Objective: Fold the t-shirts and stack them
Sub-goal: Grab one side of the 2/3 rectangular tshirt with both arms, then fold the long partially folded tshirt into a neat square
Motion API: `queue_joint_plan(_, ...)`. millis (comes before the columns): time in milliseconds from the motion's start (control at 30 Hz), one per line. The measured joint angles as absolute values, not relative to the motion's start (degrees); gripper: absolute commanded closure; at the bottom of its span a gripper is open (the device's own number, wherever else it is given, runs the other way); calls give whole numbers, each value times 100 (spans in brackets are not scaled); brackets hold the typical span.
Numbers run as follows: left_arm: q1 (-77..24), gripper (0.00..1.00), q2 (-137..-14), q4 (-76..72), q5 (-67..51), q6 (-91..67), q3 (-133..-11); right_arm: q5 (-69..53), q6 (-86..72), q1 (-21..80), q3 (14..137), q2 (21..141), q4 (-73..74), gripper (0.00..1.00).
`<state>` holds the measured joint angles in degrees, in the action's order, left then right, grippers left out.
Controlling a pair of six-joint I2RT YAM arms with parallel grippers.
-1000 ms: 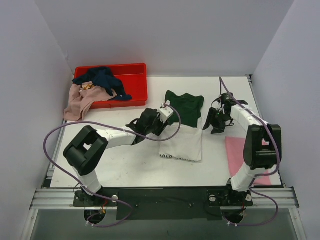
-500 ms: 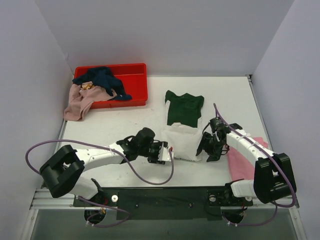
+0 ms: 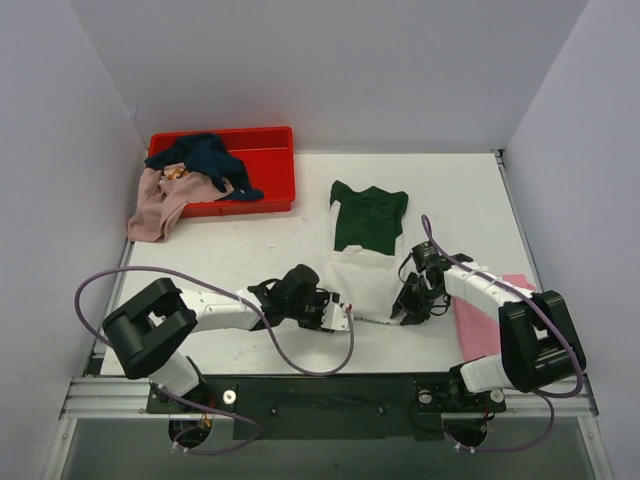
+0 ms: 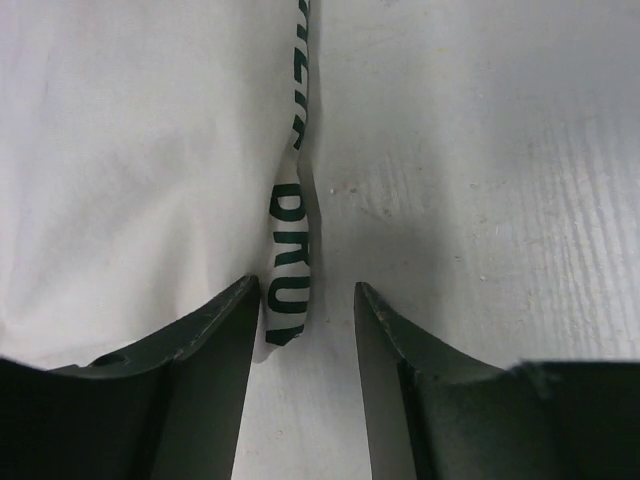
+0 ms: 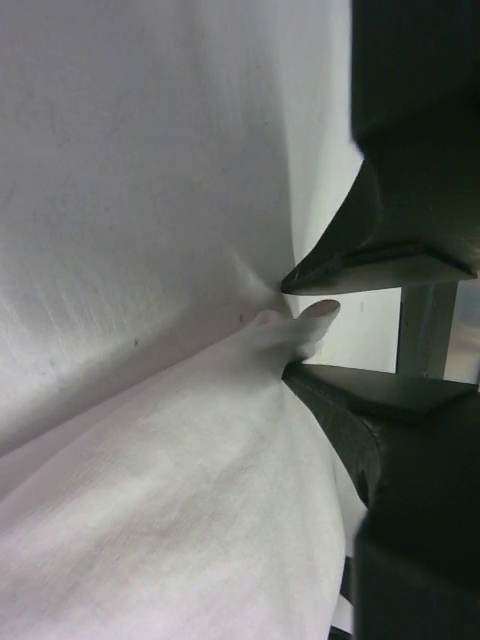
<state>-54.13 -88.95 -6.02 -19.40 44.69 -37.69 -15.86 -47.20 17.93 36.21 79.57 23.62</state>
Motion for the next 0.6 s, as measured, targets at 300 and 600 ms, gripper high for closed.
queue_joint_plan(300, -5561, 100, -9100, -622, -1584, 4897, -3898, -1881, -4584, 1594, 3706, 8189, 2193, 100)
queue_joint_plan(600, -5511, 100, -8407, 1466, -1601, 4871, -4873, -2086, -3876, 1667, 4084, 7470, 2971, 100)
